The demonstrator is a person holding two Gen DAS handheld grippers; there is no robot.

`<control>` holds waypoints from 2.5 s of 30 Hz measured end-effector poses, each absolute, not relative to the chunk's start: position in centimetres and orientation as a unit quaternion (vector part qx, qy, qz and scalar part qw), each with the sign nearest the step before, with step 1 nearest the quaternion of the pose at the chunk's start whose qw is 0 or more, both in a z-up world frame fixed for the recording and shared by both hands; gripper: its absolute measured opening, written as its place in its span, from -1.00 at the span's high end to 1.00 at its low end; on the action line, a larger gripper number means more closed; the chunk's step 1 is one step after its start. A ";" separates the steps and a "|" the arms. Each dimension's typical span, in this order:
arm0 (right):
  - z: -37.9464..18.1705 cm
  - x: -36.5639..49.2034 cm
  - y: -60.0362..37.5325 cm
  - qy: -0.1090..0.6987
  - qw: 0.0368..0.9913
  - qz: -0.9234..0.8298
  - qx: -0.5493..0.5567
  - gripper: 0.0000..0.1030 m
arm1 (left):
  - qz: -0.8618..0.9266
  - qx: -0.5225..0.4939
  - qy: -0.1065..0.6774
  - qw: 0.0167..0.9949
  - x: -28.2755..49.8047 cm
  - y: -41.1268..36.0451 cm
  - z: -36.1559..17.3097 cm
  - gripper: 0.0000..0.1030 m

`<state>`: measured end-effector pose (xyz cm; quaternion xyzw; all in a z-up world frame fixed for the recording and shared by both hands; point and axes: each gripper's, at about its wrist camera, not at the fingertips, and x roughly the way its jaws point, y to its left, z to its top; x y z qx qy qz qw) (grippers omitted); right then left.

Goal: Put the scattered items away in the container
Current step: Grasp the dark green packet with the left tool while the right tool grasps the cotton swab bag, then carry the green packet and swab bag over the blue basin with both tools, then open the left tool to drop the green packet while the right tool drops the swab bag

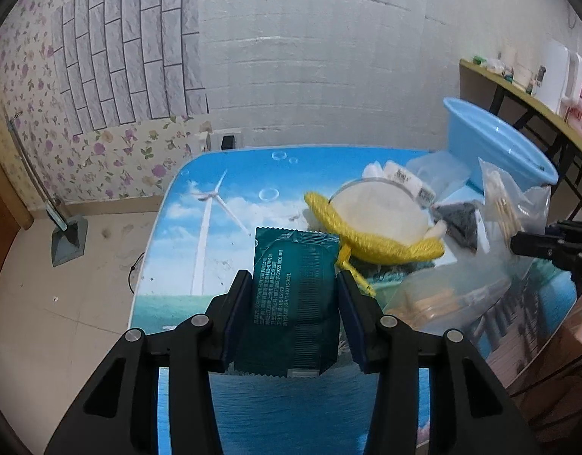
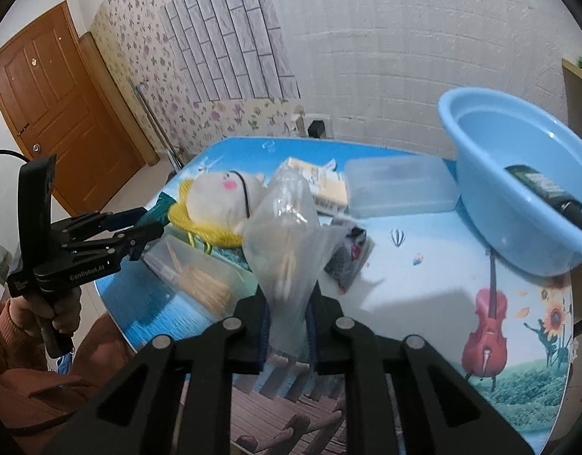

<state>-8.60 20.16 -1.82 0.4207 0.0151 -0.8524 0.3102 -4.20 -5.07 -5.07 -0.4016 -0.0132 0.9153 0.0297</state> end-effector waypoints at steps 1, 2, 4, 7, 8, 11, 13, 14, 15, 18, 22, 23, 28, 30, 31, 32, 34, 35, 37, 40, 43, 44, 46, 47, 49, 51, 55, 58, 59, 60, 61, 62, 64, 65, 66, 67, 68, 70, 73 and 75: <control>-1.6 -8.6 20.1 0.017 0.311 -0.853 0.418 0.69 | 0.916 -0.399 -0.017 0.030 -4.2 -5.1 -4.7 0.13; -1.3 -8.6 20.1 0.017 0.312 -0.855 0.415 0.69 | 0.917 -0.397 -0.019 0.030 -4.2 -5.1 -4.3 0.13; -0.6 -8.7 20.2 0.015 0.315 -0.858 0.405 0.69 | 0.921 -0.389 -0.015 0.028 -4.2 -4.9 -3.4 0.13; 0.4 -8.9 20.6 0.008 0.317 -0.864 0.391 0.69 | 0.924 -0.382 -0.016 0.030 -4.4 -4.6 -2.5 0.13; 0.8 -9.0 20.9 0.005 0.314 -0.867 0.386 0.69 | 0.924 -0.382 -0.019 0.031 -4.6 -4.4 -2.2 0.13; 1.1 -9.3 21.9 -0.003 0.302 -0.873 0.383 0.69 | 0.923 -0.382 -0.022 0.033 -5.2 -3.8 -1.3 0.13; 1.4 -9.9 22.8 -0.014 0.291 -0.877 0.381 0.69 | 0.924 -0.380 -0.016 0.039 -5.8 -3.1 -0.5 0.13; 1.5 -10.1 23.3 -0.019 0.288 -0.880 0.379 0.69 | 0.925 -0.379 -0.013 0.041 -6.0 -2.7 -0.3 0.13; 1.7 -10.4 23.9 -0.023 0.283 -0.883 0.374 0.69 | 0.925 -0.376 -0.011 0.043 -6.4 -2.2 0.1 0.13; 2.0 -11.3 25.4 -0.029 0.271 -0.890 0.365 0.69 | 0.926 -0.372 -0.013 0.060 -7.6 -0.5 1.1 0.13; 2.6 -12.5 27.5 -0.045 0.256 -0.896 0.359 0.69 | 0.928 -0.363 -0.002 0.087 -9.7 2.9 2.2 0.13; 2.7 -12.7 28.3 -0.050 0.252 -0.898 0.357 0.69 | 0.929 -0.358 0.002 0.095 -10.2 3.9 2.5 0.13; 3.0 -14.2 31.5 -0.066 0.228 -0.907 0.349 0.69 | 0.927 -0.343 0.018 0.149 -13.4 9.9 3.3 0.13; 2.6 -14.9 33.1 -0.082 0.220 -0.904 0.357 0.69 | 0.924 -0.343 0.027 0.165 -14.4 11.9 3.3 0.13; 2.5 -15.2 33.7 -0.088 0.214 -0.904 0.358 0.69 | 0.922 -0.342 0.033 0.179 -15.1 13.4 3.3 0.13; 2.3 -15.4 34.1 -0.092 0.208 -0.905 0.359 0.69 | 0.921 -0.342 0.035 0.185 -15.4 14.1 3.3 0.13; 2.0 -15.9 35.0 -0.097 0.197 -0.907 0.359 0.69 | 0.916 -0.342 0.040 0.208 -16.4 16.1 3.2 0.13; 2.0 -16.1 35.4 -0.100 0.196 -0.907 0.359 0.69 | 0.912 -0.345 0.043 0.218 -16.9 17.1 3.1 0.13; 1.8 -16.6 35.8 -0.105 0.197 -0.904 0.364 0.69 | 0.908 -0.347 0.053 0.228 -17.9 19.0 2.7 0.13; 1.9 -16.9 35.9 -0.100 0.199 -0.903 0.367 0.69 | 0.904 -0.350 0.062 0.237 -18.9 21.1 2.0 0.13; 1.9 -17.1 36.3 -0.093 0.195 -0.906 0.364 0.63 | 0.898 -0.359 0.068 0.245 -19.2 22.1 1.3 0.12; 1.9 -17.2 36.4 -0.095 0.194 -0.906 0.365 0.63 | 0.897 -0.360 0.071 0.246 -19.3 22.5 1.1 0.11; 1.4 -17.5 36.7 -0.107 0.196 -0.903 0.366 0.59 | 0.897 -0.361 0.076 0.244 -19.3 22.7 0.8 0.11; 1.2 -17.8 36.8 -0.112 0.195 -0.902 0.369 0.55 | 0.897 -0.361 0.079 0.243 -19.3 22.7 0.6 0.11; 0.7 -18.0 37.2 -0.123 0.188 -0.900 0.374 0.51 | 0.897 -0.362 0.081 0.240 -19.3 22.5 0.6 0.08; 0.6 -18.0 37.2 -0.128 0.185 -0.899 0.375 0.45 | 0.898 -0.362 0.080 0.238 -19.4 22.4 0.6 -0.05; 0.7 -18.1 37.1 -0.125 0.175 -0.900 0.380 0.38 | 0.901 -0.358 0.072 0.236 -19.2 22.0 0.9 -0.33; 0.9 -17.8 37.2 -0.122 0.165 -0.902 0.380 0.26 | 0.903 -0.352 0.073 0.235 -18.6 21.8 1.2 -0.38; 1.0 -17.7 37.2 -0.121 0.158 -0.904 0.379 0.13 | 0.903 -0.351 0.074 0.234 -18.5 21.7 1.3 -0.39; 1.1 -17.4 37.3 -0.120 0.147 -0.906 0.378 0.07 | 0.904 -0.350 0.074 0.234 -18.3 21.6 1.4 -0.40; 1.2 -17.2 37.4 -0.121 0.141 -0.908 0.376 0.02 | 0.905 -0.349 0.073 0.233 -18.0 21.2 1.5 -0.42; 1.3 -17.0 37.6 -0.123 0.137 -0.909 0.373 0.02 | 0.906 -0.347 0.072 0.232 -17.7 20.9 1.6 -0.44; 1.4 -16.6 37.7 -0.126 0.133 -0.910 0.372 0.02 | 0.909 -0.345 0.069 0.225 -17.1 20.0 1.8 -0.46; 1.5 -16.3 37.7 -0.126 0.132 -0.910 0.372 0.02 | 0.910 -0.344 0.066 0.222 -16.8 19.5 1.9 -0.48; 1.6 -16.1 37.7 -0.126 0.130 -0.910 0.372 0.02 | 0.911 -0.343 0.064 0.219 -16.6 19.0 1.9 -0.49; 1.8 -15.9 37.5 -0.125 0.129 -0.910 0.372 0.02 | 0.913 -0.342 0.061 0.214 -16.2 18.4 2.0 -0.50; 1.8 -15.7 37.4 -0.125 0.129 -0.910 0.372 0.01 | 0.914 -0.342 0.059 0.211 -15.9 17.8 2.0 -0.51; 2.0 -15.2 37.0 -0.125 0.133 -0.910 0.373 0.01 | 0.916 -0.341 0.054 0.202 -15.1 16.5 2.1 -0.52; 2.5 -14.4 36.3 -0.117 0.136 -0.912 0.368 0.02 | 0.919 -0.343 0.046 0.190 -14.0 14.7 2.0 -0.56; 3.1 -13.9 35.6 -0.107 0.136 -0.916 0.361 0.01 | 0.921 -0.345 0.040 0.179 -13.3 13.4 1.9 -0.65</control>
